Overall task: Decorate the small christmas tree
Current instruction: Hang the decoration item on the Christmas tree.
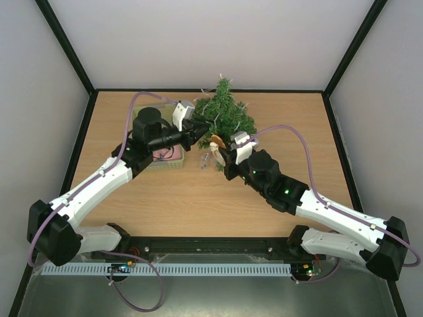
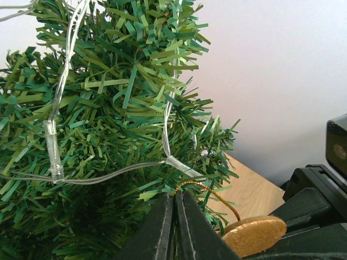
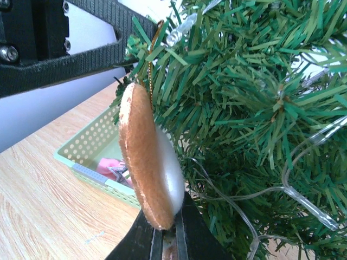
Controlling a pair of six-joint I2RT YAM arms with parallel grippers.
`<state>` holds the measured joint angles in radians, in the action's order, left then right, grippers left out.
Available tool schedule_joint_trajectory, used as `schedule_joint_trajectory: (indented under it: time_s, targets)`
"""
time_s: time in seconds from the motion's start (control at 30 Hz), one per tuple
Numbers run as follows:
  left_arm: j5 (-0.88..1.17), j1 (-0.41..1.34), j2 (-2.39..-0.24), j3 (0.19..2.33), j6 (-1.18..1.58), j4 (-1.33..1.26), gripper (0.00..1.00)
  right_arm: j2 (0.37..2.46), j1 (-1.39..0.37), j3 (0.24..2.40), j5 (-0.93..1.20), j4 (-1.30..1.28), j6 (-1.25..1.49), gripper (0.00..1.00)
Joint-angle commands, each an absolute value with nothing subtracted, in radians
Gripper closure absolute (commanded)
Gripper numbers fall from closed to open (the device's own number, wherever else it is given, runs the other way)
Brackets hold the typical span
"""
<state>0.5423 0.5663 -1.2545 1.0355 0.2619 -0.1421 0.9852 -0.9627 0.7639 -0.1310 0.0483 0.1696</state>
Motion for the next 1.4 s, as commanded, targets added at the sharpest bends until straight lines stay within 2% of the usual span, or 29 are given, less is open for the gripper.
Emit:
schedule_joint_trajectory:
  time_s: [0.0, 0.3, 0.43, 0.67, 0.93, 1.17, 1.37]
  targets:
    - [0.562, 0.561, -1.258, 1.069, 0.246, -0.148, 0.94, 0.999, -0.966, 0.774, -0.142, 0.012, 0.187, 0.98]
    - [0.58, 0.561, -1.263, 1.069, 0.254, -0.162, 0.92, 1.011, -0.965, 0.789, -0.106, -0.032, 0.212, 0.9]
    - [0.592, 0.561, -1.256, 1.068, 0.268, -0.166, 0.89, 0.979, -0.965, 0.784, -0.117, -0.028, 0.214, 0.77]
    - [0.586, 0.56, -1.254, 1.064, 0.267, -0.158, 0.89, 0.935, -0.965, 0.786, -0.06, -0.043, 0.219, 0.73]
    - [0.566, 0.56, -1.244, 1.066, 0.259, -0.142, 0.82, 0.94, -0.965, 0.727, -0.006, 0.028, 0.266, 0.78]
    - [0.562, 0.56, -1.255, 1.069, 0.261, -0.131, 0.85, 0.925, -0.964, 0.66, -0.026, 0.122, 0.316, 0.85]
    - [0.551, 0.561, -1.256, 1.069, 0.261, -0.133, 0.85, 0.968, -0.966, 0.663, 0.044, 0.172, 0.363, 0.91]
